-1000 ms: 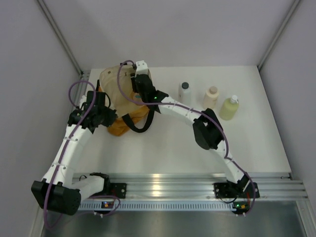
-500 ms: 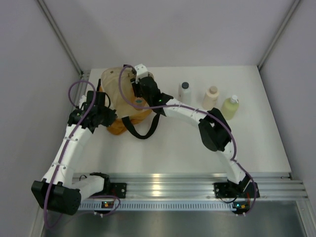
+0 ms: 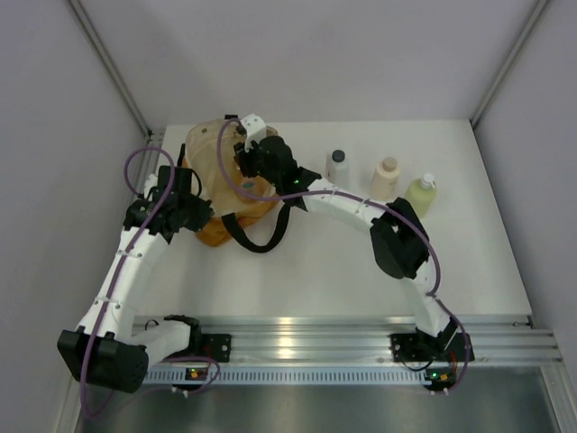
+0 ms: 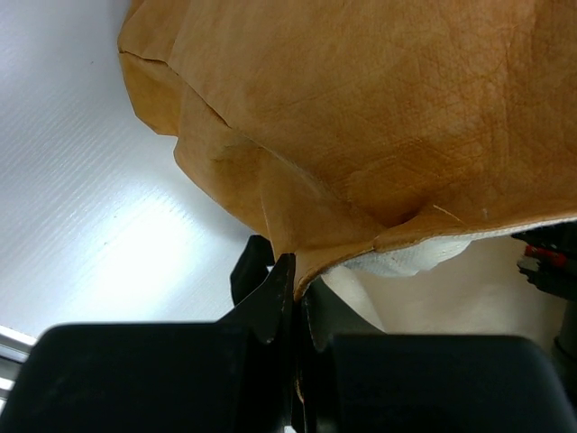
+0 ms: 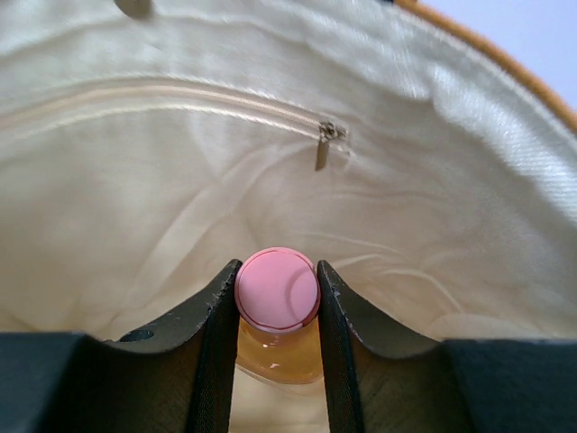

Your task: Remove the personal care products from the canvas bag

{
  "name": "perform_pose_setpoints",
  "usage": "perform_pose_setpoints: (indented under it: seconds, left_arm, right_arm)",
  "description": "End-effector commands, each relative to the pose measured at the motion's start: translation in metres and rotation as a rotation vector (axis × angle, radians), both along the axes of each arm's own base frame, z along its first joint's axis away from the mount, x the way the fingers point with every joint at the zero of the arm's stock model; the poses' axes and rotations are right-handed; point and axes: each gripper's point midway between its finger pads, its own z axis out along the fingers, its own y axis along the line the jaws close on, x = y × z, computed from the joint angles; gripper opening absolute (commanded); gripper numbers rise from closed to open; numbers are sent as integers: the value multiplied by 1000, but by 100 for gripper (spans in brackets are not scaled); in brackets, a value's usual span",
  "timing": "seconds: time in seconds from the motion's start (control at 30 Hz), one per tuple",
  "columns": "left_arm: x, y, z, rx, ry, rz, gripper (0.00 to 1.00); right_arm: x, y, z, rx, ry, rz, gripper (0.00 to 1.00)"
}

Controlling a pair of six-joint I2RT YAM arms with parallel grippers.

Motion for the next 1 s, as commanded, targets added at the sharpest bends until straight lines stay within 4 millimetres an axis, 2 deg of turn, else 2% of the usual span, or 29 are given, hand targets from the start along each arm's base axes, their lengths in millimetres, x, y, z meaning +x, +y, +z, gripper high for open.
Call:
perform_pose_setpoints:
  seconds: [0.0, 0.37, 0.53, 0.57, 0.73, 0.77, 0.8, 0.9, 0.97]
  left_arm:
    - [-2, 1, 1, -8, -12, 10, 0]
    - [0, 1, 1, -5, -11, 15, 1]
    - [-1, 2, 1, -2, -13, 15, 30]
    - [-1, 2, 2, -2, -16, 15, 41]
    - [0, 2, 7, 4, -29, 3, 63]
    - [1, 2, 10, 12, -34, -8, 68]
    - [2, 2, 12, 17, -40, -12, 78]
    - [4, 6, 25, 41, -78, -17, 94]
    - [5, 9, 34, 67, -105, -26, 98]
  right_arm:
    - [-30, -23, 198, 341, -318, 61, 0]
    - [-68, -41, 255, 374, -370, 138, 0]
    - [-90, -49, 285, 382, -384, 190, 0]
    - [-94, -52, 291, 385, -388, 197, 0]
    - [-109, -64, 311, 375, -383, 216, 0]
    - [-112, -70, 318, 358, -411, 211, 0]
    - [-114, -73, 322, 355, -413, 209, 0]
    - [-123, -85, 331, 349, -415, 206, 0]
    - [-128, -93, 335, 342, -411, 199, 0]
